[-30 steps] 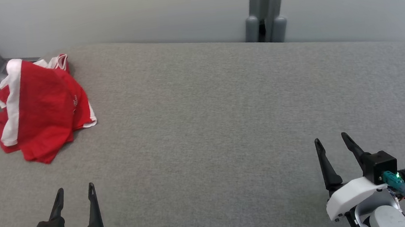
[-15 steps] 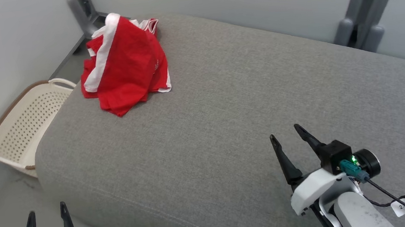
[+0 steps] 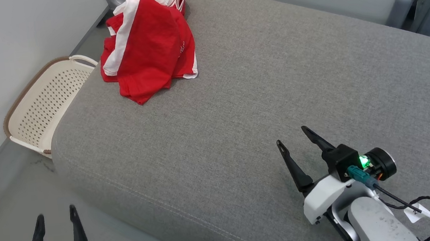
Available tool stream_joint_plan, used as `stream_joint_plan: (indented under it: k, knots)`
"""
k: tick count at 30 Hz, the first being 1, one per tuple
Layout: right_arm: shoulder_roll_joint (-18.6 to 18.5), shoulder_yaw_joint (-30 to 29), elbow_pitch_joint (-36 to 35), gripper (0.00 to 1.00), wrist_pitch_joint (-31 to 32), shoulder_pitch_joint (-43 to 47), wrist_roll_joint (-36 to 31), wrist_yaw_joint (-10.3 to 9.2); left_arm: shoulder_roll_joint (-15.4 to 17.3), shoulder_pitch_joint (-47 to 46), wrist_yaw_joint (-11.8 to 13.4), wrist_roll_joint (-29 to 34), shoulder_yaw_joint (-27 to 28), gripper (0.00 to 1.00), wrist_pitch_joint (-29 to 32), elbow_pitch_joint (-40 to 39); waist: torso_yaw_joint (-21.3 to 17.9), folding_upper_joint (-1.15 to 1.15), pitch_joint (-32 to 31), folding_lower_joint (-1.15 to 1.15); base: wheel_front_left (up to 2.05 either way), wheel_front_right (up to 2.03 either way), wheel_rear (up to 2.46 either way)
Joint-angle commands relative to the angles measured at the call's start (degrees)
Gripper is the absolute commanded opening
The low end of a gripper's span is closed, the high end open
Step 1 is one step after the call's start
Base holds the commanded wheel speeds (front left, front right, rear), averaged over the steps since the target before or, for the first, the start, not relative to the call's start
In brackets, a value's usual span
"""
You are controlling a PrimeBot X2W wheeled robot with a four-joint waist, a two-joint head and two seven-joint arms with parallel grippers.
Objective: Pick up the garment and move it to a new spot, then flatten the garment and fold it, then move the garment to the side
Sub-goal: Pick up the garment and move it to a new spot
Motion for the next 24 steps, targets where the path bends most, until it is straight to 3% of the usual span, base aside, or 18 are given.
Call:
stream_joint_plan:
  k: [1,5,9,16,24]
  knots:
    - [-0.86,-0.69,-0.43,1.0,-0.17,-0.68,-0.61,-0.06,-0.07,-2.58,-0.41,-0.74,-0.6,1.0,-0.04,0.67,0.01,0.0,2.21,0.0,0.0,0.0,0.0]
    - [-1.74,-2.47,-2.06,1.0,-0.17,-0.14,-2.09,-0.06,0.12,-8.16,-1.22,-1.77,-2.67,1.0,-0.04,2.5,-0.01,0.0,5.25,0.0,0.0,0.0,0.0]
    - [-2.25,-2.21,-4.54,1.0,-0.17,-1.9,-3.54,-0.06,2.54,-13.61,-1.49,-5.64,-5.05,1.0,-0.04,3.13,-2.75,0.0,9.55,0.0,0.0,0.0,0.0]
    - [-4.23,-0.35,-7.87,1.0,-0.17,-5.17,-5.06,-0.06,10.65,-22.77,-1.5,-12.51,-11.94,1.0,-0.04,3.72,-6.88,0.0,16.65,0.0,0.0,0.0,0.0]
    - [-4.8,-0.17,-10.75,1.0,-0.17,-6.68,-5.68,-0.06,17.65,-34.13,-1.51,-15.22,-18.28,1.0,-0.04,6.19,-10.31,0.0,21.28,0.0,0.0,0.0,0.0]
